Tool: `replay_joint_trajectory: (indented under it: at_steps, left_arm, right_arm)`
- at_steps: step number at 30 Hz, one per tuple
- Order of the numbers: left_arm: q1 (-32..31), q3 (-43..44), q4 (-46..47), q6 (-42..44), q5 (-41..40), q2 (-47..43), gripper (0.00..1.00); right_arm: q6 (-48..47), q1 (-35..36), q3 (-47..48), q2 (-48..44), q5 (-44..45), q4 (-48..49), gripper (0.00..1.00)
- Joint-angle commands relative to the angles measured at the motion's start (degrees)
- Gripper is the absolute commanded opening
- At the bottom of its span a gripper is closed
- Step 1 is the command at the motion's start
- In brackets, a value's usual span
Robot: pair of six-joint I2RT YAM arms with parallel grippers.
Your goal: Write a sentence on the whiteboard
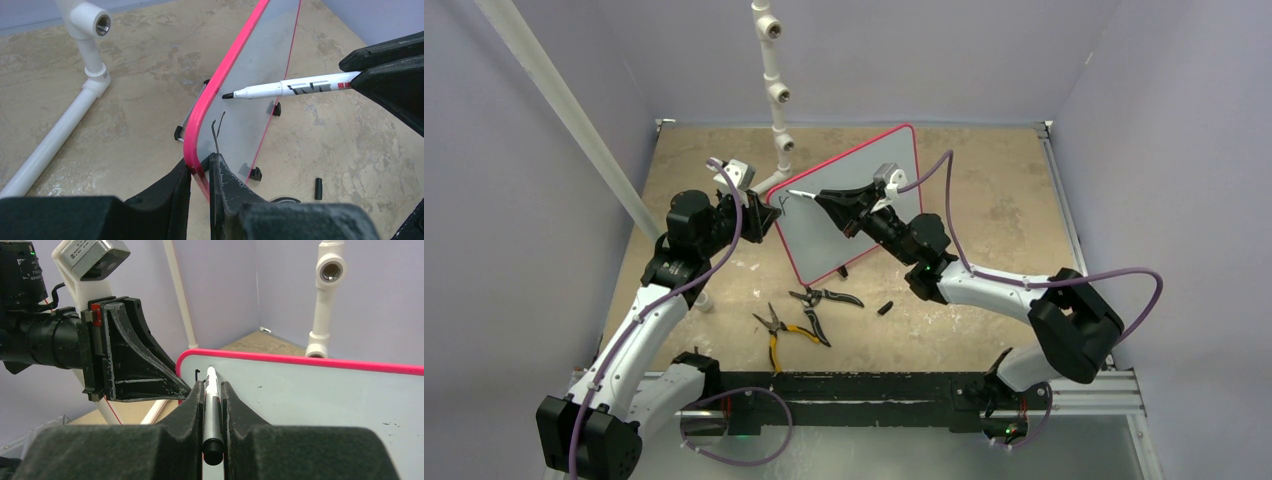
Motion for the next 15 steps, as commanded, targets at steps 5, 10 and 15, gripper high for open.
replay_joint_trajectory:
  at_steps: [5,10,15]
  left_arm:
    - [0.1,0.7,-1.1,2.1,-0.2,-0.4,0.0]
    - [0.1,0.7,-1.1,2.2,-0.2,-0.3,0.0]
    - [0.1,0.7,-1.1,2.2,-0.1,-0.3,0.0]
  right_arm:
    - [0.0,0.0,-1.3,-0.5,1.6,0.1,0.0]
    - [1.3,0.0,-3.6,-1.1,1.2,-0.1,0.0]
    - [2.8,0.0,-6.2,-1.7,0.7,-0.3,0.0]
